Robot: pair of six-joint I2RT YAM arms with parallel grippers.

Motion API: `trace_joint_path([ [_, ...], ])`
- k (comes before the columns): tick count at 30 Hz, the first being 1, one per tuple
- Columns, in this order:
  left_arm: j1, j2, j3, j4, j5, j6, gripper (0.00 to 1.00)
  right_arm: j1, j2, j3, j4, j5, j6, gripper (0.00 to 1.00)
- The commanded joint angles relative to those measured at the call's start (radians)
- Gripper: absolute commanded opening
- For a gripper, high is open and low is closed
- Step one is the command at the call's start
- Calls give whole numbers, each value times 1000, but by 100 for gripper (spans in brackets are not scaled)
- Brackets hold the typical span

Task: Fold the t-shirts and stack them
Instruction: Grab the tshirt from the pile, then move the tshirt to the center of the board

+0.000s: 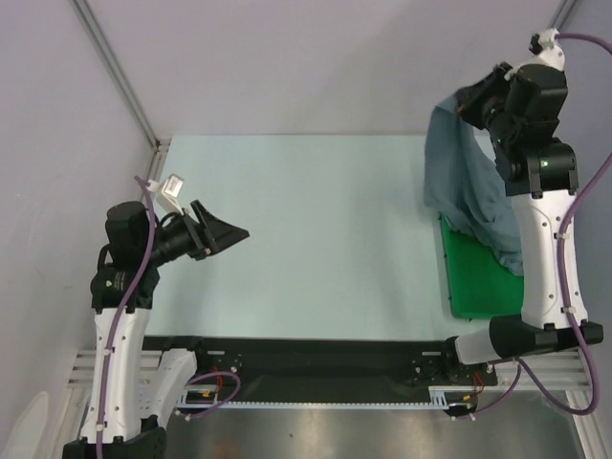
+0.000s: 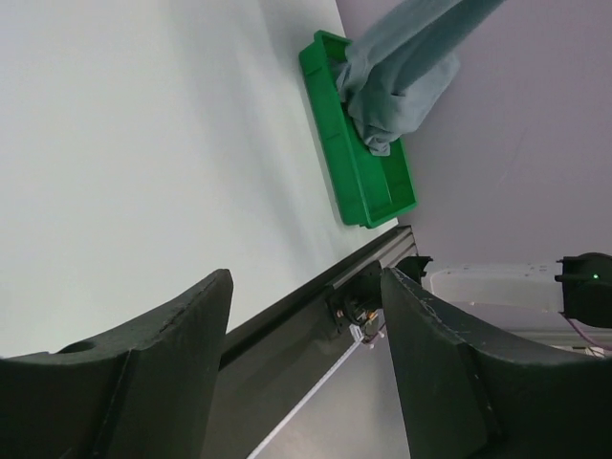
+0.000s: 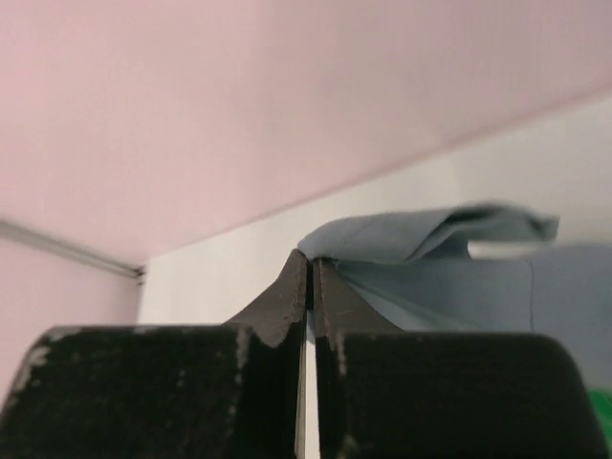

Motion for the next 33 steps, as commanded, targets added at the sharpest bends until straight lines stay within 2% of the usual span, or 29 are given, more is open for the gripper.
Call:
trace_joint_path([
  [1,-2,4,69,43,-9,-16,70,119,31,193,54,3,-56,0],
  [5,-2,9,110,43,-43,-17,70,248,93,386,14,-9,-76,0],
  [10,-2,15,167,86,-47,-50,75,299,134,558,84,-75,-81,0],
  [15,-4,15,257,106,-72,-64,75,303,139,586,319,-216,25,0],
  [20,-2,9,349,106,-113,-61,76,305,150,668,490,-256,143,0],
  [24,-2,1,397,86,-156,-53,77,296,137,707,575,-209,125,0],
  [28,-4,1,386,86,-139,-68,77,250,96,691,623,-158,65,0],
  [33,-4,-9,400,66,-174,-65,77,225,107,682,658,-207,138,0],
])
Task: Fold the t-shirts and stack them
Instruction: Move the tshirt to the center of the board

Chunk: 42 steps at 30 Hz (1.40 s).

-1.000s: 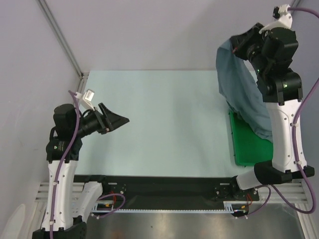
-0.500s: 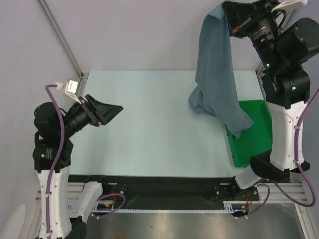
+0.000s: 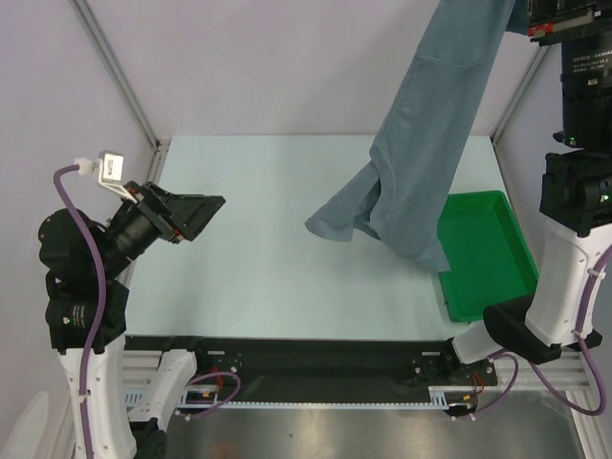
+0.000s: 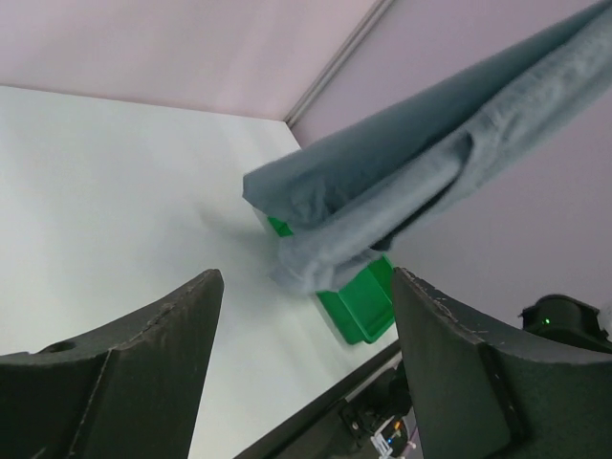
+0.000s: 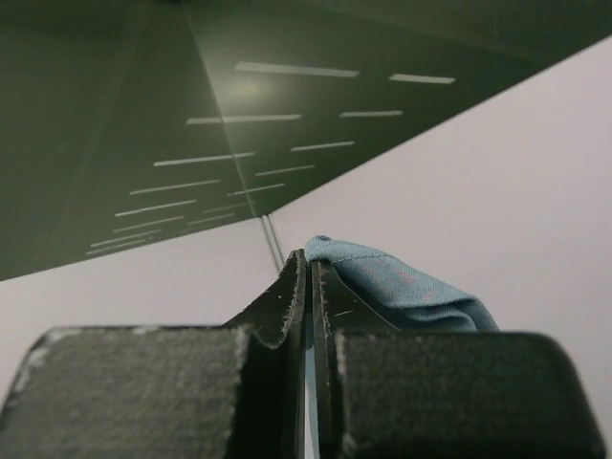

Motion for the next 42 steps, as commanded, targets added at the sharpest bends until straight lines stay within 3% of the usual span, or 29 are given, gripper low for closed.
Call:
trace_joint_path([
  [1,-4,-7,37,-16,-63,-1,77,0,5,9,141,-35,70,0],
  [8,-2,-27,109,-116,-161,67,77,251,240,-16,149,-83,26,0],
  [12,-4,-59,114,-183,-192,90,77,377,452,-28,233,-67,50,0],
  [20,-4,-148,118,-349,-273,95,76,486,796,65,312,-51,222,1],
  [22,-2,-158,117,-379,-292,85,75,486,852,64,293,-70,271,26],
  [23,-2,-162,111,-382,-295,81,76,483,860,64,260,-115,271,54],
  [25,-4,-157,95,-396,-292,70,75,476,823,18,96,-142,219,81],
  [26,-2,-154,68,-398,-289,64,75,451,789,-19,39,-167,206,91],
  [28,-2,-139,22,-373,-234,62,73,419,708,-205,-100,-166,138,95],
  [31,-4,-108,-78,-349,-202,52,73,318,546,-368,-310,-106,46,93],
  [35,-20,-59,-190,-275,-186,23,70,174,436,-462,-636,42,-81,83],
  [37,-153,-24,-201,-234,-247,0,70,70,343,-569,-710,89,-120,80],
  [38,-216,30,-195,-225,-291,-10,70,28,300,-700,-716,136,-146,60],
  [39,-356,56,-188,-194,-395,-22,70,-53,219,-785,-693,147,-153,47],
  [40,-420,88,-182,-177,-431,-45,70,-101,173,-857,-673,153,-158,40],
  [42,-523,160,-178,-125,-479,-68,68,-182,107,-1046,-596,143,-176,37],
])
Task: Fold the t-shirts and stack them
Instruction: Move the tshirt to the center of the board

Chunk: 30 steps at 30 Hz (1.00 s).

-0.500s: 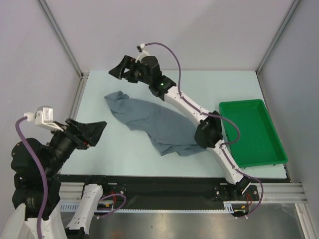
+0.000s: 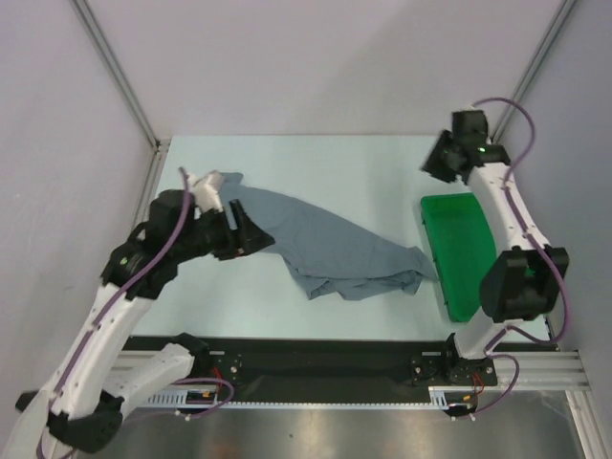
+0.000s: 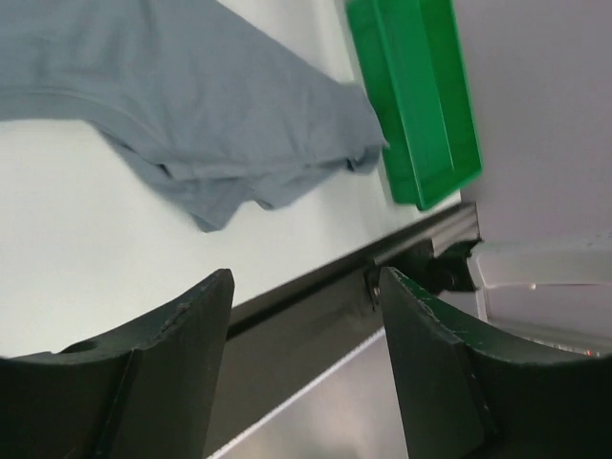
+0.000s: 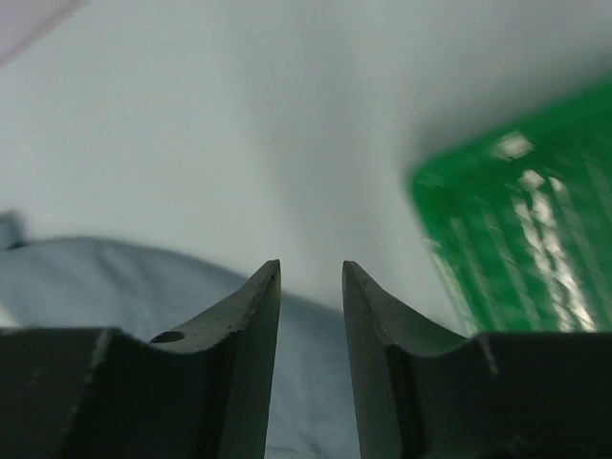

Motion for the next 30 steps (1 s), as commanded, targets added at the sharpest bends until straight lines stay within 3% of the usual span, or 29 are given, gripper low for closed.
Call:
trace_joint_path([
  [1,-133,80,20,149,-111,-68,68,-130,-123,-209,-37,54,-88,38],
  [5,-201,185,57,168,-88,-22,66,-295,-104,-318,-1,63,-89,40],
  [10,-300,331,83,177,-75,48,65,-407,4,-331,28,146,-89,37],
  [13,-360,418,104,157,-110,133,74,-447,59,-345,56,236,-118,34],
  [17,-431,500,104,142,-170,220,75,-497,108,-384,98,292,-135,31],
  [30,-468,569,54,152,-258,305,60,-590,148,-397,114,394,-171,33],
])
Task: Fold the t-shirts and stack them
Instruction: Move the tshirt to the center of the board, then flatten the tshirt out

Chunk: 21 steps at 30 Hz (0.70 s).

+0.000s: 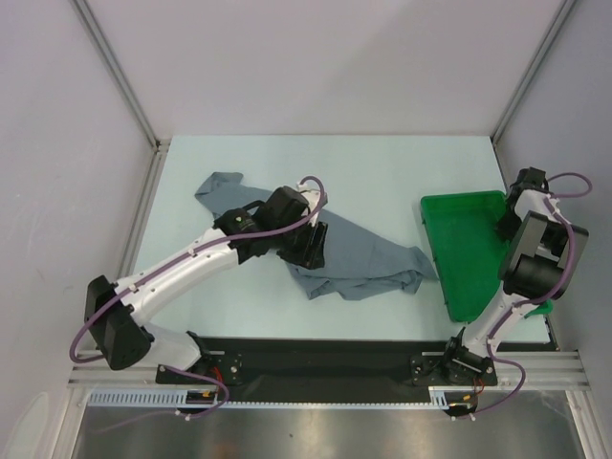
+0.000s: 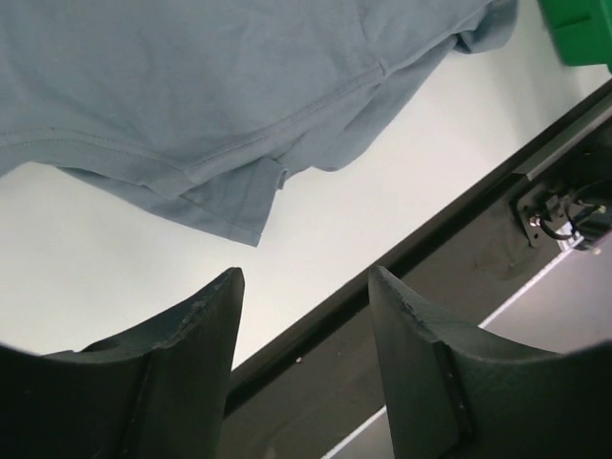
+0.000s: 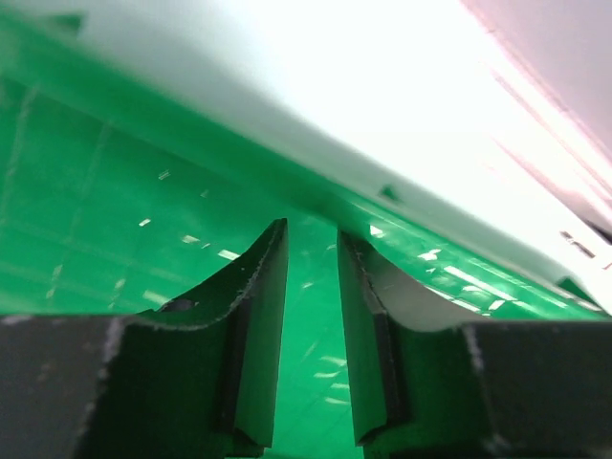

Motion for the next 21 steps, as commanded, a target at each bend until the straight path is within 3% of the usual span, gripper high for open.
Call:
trace_joint_path([
  [1,-5,36,-18,30,-58,53,58,-11,14,34,12,79,-26,33],
  [9,-7,146,-15,47,-105,35,54,-14,11,50,-8,153,-36,37],
  [12,-7,194,-17,50,-104,47,56,23,-19,63,-39,95,-30,42],
  [18,-10,274,12,50,-141,82,63,222,-196,46,-97,64,-13,62],
  [21,-15,312,-5,70,-144,93,67,288,-262,73,-167,-60,-12,74],
])
